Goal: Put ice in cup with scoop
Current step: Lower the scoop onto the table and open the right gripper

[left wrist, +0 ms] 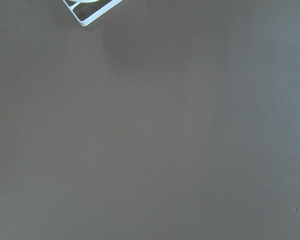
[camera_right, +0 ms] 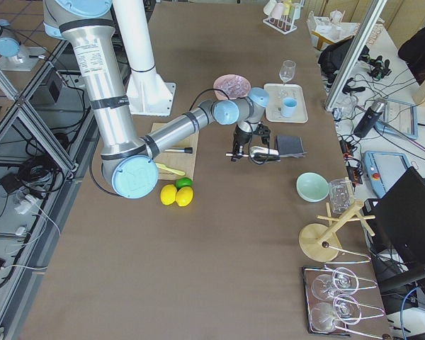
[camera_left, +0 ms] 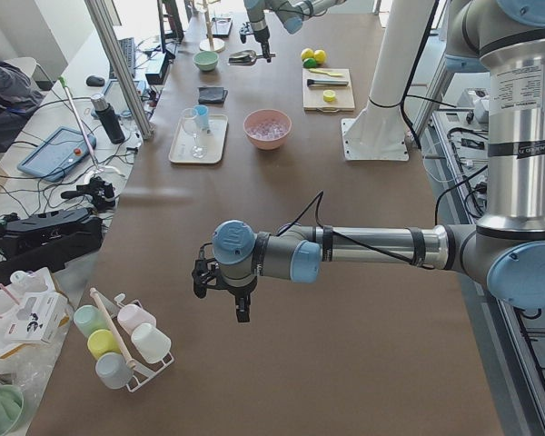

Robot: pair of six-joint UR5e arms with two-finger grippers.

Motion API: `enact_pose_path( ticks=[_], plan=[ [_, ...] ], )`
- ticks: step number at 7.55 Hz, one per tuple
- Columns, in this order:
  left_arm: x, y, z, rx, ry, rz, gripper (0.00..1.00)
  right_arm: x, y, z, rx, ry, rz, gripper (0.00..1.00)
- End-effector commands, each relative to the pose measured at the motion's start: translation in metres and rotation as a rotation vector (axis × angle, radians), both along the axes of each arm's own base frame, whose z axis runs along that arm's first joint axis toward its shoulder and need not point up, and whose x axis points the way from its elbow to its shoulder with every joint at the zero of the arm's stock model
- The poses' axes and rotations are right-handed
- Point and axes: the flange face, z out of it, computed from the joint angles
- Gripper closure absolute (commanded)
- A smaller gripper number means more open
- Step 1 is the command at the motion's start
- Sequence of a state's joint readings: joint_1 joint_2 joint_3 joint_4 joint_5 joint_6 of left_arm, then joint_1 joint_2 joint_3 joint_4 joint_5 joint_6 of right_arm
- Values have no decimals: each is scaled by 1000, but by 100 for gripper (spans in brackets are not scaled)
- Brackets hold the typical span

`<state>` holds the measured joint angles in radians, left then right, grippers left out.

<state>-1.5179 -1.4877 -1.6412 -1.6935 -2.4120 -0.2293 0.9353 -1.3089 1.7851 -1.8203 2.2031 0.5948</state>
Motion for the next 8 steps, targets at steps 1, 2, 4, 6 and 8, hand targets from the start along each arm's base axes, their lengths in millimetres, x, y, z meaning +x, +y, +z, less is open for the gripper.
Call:
enact_pose_path(
  ticks=[1,2,4,6,8],
  plan=[
    [-6,2,1,-55,-2,-10,2,-19,4,27,-80,-25,144,100],
    [-6,2,0,-52,-5,-11,2,-17,12,29,-108,-43,135,100],
    [-7,1,-1,-47,-6,-9,2,-20,16,38,-152,-60,114,100],
    [-7,2,1,-51,-8,-10,2,-28,21,45,-181,-63,93,100],
    [-7,2,4,-53,-8,-8,2,-35,29,52,-201,-78,58,100]
  ],
)
